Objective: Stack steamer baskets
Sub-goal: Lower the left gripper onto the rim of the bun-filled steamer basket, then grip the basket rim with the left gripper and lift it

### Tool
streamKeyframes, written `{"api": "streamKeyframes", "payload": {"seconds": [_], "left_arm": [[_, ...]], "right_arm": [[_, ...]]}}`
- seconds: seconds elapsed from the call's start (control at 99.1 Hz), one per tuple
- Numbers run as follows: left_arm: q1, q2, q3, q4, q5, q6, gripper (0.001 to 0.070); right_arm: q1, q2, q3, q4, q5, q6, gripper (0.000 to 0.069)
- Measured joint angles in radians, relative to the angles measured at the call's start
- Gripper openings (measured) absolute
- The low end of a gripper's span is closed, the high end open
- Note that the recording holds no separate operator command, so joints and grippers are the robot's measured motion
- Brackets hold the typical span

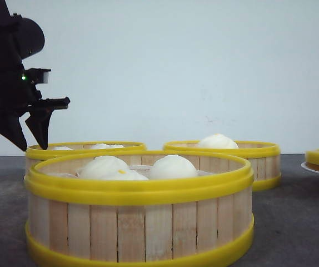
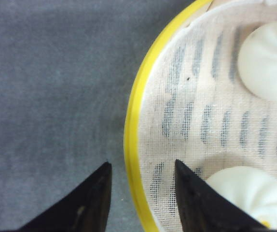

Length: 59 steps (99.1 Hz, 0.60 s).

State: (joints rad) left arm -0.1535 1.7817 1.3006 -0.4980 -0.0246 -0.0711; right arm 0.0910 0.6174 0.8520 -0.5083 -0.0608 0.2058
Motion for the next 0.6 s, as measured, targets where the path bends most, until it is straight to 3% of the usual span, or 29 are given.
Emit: {"api": "streamKeyframes", "payload": {"seconds": [0.091, 0.192, 0.262, 0.595], "left_arm": [[0.000, 0.013, 0.000, 0.000, -0.002, 0.000, 0.0214], [0.000, 0.017, 0.000, -0.005, -0.003, 0.000, 0.0099], [0.000, 0.017, 0.000, -0.006, -0.005, -0.005, 0.0056], [0.000, 0.018, 0.005, -0.022, -0.006, -0.027, 0.0037]], "right_arm": [[0.003, 0.008, 0.000, -0.002, 0.000, 0.000, 0.0477], [0.007, 0.014, 0.000, -0.003, 0.000, 0.000, 0.0477], [0.007, 0.016, 0.000, -0.003, 0.000, 0.000, 0.0477], [0.008, 0.025, 0.000, -0.003, 0.000, 0.000, 0.0477]]}}
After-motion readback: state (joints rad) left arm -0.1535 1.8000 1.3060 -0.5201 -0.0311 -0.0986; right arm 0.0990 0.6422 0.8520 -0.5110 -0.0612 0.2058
